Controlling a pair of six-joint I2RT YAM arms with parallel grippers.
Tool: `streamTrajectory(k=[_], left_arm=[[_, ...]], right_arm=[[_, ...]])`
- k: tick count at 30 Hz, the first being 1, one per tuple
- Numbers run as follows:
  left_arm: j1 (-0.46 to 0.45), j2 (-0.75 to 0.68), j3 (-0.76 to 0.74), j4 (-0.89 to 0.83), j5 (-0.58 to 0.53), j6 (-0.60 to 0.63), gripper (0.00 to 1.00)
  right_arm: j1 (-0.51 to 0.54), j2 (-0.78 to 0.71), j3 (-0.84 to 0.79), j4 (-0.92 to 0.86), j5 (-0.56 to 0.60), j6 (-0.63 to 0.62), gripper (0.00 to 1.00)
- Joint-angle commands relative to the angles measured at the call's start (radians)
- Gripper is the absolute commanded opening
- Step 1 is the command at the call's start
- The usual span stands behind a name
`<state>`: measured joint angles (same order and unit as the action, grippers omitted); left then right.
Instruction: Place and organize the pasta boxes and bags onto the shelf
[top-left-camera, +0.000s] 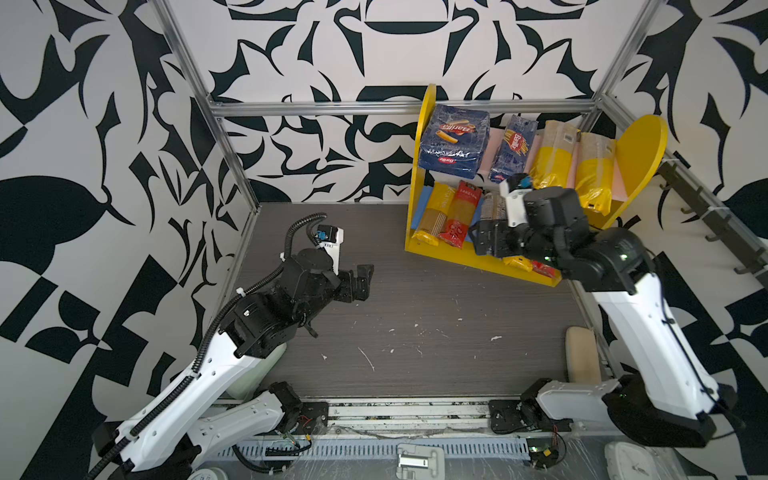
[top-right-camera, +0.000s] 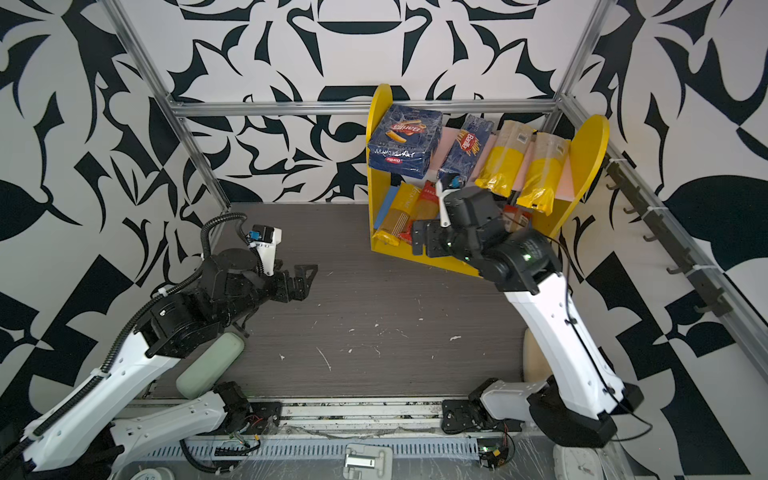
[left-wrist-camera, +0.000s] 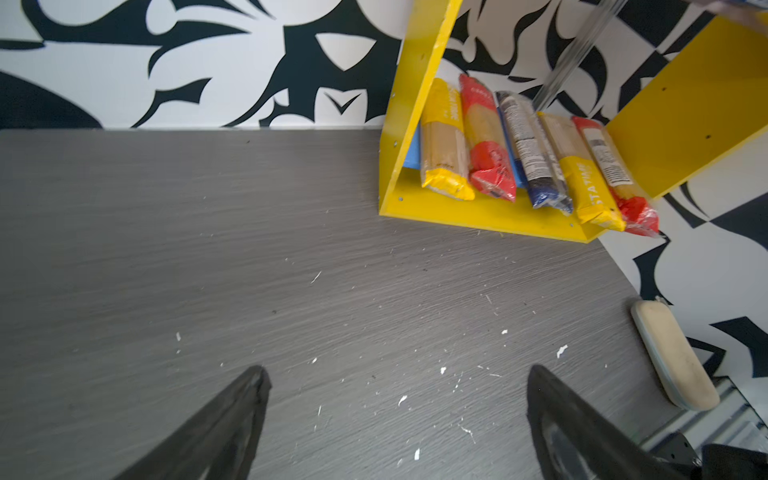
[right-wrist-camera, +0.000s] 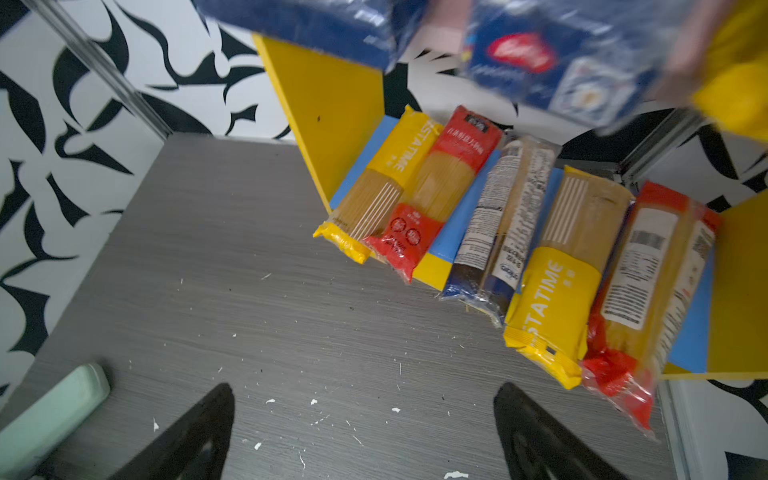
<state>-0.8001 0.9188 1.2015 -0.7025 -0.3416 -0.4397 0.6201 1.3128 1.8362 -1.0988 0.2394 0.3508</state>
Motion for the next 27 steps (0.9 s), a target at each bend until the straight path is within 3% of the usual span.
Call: streamTrajectory(k=[1,5,10,14,16,27], left_arm=[[0.026,-0.033,-0.015,-0.03,0.017,-0.024,0.99],[0.055,-0.048,-0.041,-0.037,0.022,-0.024,0.99],[0.107,-0.047,-0.081,-0.023,0.056,-0.029,0.99],[0.139,-0.038,-0.1,-0.004,0.078,-0.031,0.99],[0.151,-0.036,-0.115,0.014,0.078,-0.028,0.99],[0.188,0.003,-0.231,0.139,0.082,-0.011,0.99]], right_arm=[[0.021,-0.014,-0.067,0.101,0.095,0.044,0.95],[0.023,-0.016,-0.22,0.199,0.025,0.074,0.73],[0.026,-0.008,-0.394,0.296,-0.024,0.1,0.72],[0.026,-0.029,-0.491,0.341,-0.029,0.106,0.83],[0.026,-0.049,-0.538,0.356,-0.03,0.101,1.0],[0.026,-0.098,-0.753,0.392,0.072,0.077,1.0]])
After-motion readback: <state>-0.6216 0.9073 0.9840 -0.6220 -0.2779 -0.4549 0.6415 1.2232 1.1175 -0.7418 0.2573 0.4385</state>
